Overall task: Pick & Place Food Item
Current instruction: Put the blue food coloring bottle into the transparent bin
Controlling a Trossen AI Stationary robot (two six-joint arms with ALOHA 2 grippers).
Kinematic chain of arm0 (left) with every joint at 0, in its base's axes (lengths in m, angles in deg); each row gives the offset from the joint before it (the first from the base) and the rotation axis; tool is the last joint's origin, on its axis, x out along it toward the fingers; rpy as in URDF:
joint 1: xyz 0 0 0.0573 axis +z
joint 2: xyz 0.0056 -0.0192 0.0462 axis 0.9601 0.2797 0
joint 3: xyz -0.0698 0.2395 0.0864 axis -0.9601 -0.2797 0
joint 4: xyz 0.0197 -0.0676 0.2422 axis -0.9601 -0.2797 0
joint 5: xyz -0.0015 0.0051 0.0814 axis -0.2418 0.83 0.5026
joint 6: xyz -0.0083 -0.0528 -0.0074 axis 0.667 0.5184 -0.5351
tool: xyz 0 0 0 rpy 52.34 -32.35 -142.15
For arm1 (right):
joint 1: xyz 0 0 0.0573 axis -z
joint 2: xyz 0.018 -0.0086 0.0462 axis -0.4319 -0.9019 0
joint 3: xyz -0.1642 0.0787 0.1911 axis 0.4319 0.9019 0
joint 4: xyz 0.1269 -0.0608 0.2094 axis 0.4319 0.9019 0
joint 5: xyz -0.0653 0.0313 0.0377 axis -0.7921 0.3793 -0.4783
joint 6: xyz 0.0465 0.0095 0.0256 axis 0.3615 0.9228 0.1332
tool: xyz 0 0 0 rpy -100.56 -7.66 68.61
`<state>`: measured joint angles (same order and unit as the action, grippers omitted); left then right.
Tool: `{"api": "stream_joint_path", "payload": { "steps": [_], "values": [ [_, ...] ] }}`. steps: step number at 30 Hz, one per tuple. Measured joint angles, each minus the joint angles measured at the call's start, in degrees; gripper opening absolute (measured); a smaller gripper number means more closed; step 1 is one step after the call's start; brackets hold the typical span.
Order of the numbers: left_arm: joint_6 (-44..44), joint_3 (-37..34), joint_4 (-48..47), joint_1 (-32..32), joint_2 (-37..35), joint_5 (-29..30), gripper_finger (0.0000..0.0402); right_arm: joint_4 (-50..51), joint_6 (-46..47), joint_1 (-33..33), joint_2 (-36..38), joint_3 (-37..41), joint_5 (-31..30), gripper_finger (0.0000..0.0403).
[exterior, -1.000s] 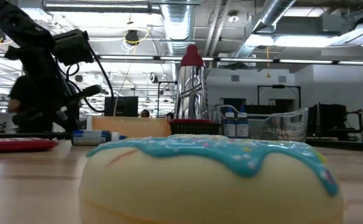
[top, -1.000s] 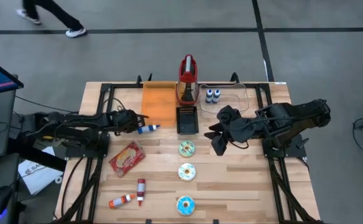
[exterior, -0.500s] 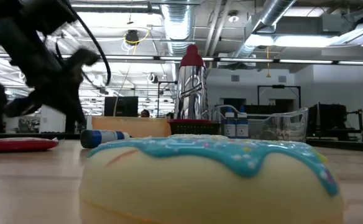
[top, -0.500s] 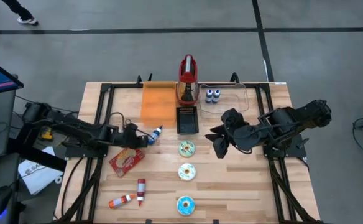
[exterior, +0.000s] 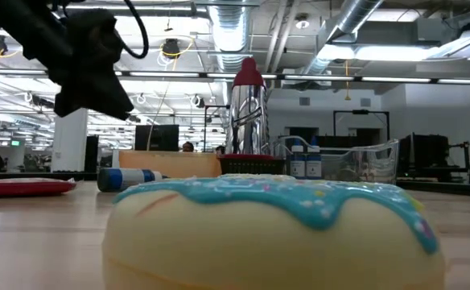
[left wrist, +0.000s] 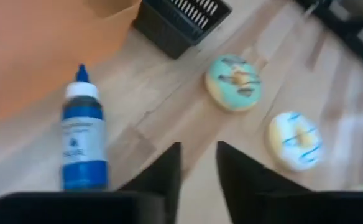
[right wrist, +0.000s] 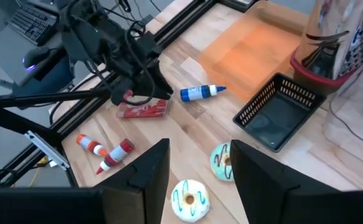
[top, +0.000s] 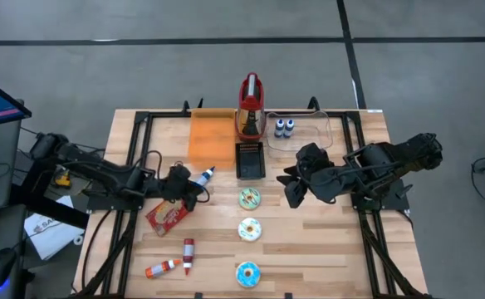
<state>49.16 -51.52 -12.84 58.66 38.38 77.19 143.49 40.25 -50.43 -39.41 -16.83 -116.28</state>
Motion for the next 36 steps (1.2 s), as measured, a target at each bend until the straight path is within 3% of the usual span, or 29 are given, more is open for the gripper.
{"api": "stream_joint_path", "payload": {
  "steps": [6,12,28,32,36],
  "values": [
    [-10.01,0.02,-4.99,5.05,2.33,-2.50,0.0240,0.00,-0.02,0.22,0.00,0.00,0.07,0.0161],
    [-10.71,0.02,-5.69,9.12,7.70,-4.46,0.0293,0.86,1.53,-0.41,0.00,0.00,-0.03,0.0161],
    [-5.90,0.08,-0.08,13.25,22.74,-4.85,0.0293,6.67,7.73,-2.51,0.00,0.00,-1.31,0.0161],
    [-6.10,0.15,-0.19,13.47,23.31,-4.42,0.0263,6.70,8.18,-2.54,0.00,0.00,-1.33,0.0161],
    [-6.34,-0.11,-0.31,13.09,21.51,-5.77,0.0197,6.71,8.55,-2.54,0.00,0.00,-1.33,0.0161]
  ]
}}
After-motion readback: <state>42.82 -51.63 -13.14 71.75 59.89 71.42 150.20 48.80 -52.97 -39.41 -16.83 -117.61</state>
